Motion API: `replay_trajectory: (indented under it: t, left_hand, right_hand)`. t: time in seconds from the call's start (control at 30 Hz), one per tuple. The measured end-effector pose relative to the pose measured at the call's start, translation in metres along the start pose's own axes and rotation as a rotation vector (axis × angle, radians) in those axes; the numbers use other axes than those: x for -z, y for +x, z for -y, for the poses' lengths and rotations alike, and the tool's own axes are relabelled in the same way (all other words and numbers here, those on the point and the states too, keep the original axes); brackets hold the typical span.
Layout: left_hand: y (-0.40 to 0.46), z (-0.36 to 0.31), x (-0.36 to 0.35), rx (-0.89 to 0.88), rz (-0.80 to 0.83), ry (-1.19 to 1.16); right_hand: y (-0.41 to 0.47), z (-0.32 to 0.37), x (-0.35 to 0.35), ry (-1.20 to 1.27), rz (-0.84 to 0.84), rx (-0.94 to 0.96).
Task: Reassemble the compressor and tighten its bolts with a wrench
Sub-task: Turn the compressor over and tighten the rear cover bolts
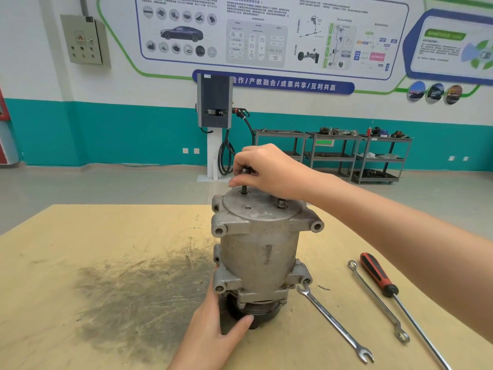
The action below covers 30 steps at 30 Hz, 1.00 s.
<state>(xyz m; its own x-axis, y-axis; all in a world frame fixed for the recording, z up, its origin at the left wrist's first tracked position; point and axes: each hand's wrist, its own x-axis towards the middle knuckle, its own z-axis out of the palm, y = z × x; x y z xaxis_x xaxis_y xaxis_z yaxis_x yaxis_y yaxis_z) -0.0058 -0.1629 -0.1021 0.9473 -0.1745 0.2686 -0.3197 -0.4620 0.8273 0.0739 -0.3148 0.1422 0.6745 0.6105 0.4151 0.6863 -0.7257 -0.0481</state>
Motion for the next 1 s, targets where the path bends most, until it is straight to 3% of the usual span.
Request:
replay_trajectory:
  t: [0.37,0.57,0.77,1.0]
  left_hand:
    - [-0.001,0.0,0.001,-0.02,-0.008,-0.041]
    - [-0.001,-0.001,0.001,-0.007,-0.013,-0.024]
    - [0.0,0.0,0.0,-0.001,0.01,-0.012]
    - [-0.002,0.003,-0.001,0.004,-0.008,-0.021]
  right_hand:
    - [-0.003,0.004,0.001,-0.007,0.029,-0.015]
    - [-0.004,0.006,0.004,0.014,0.131,-0.073]
    - [-0.014,0.009,0.018,0.211,0.031,-0.172]
    - [-0.033,0.012,0.029,0.547,-0.168,-0.108]
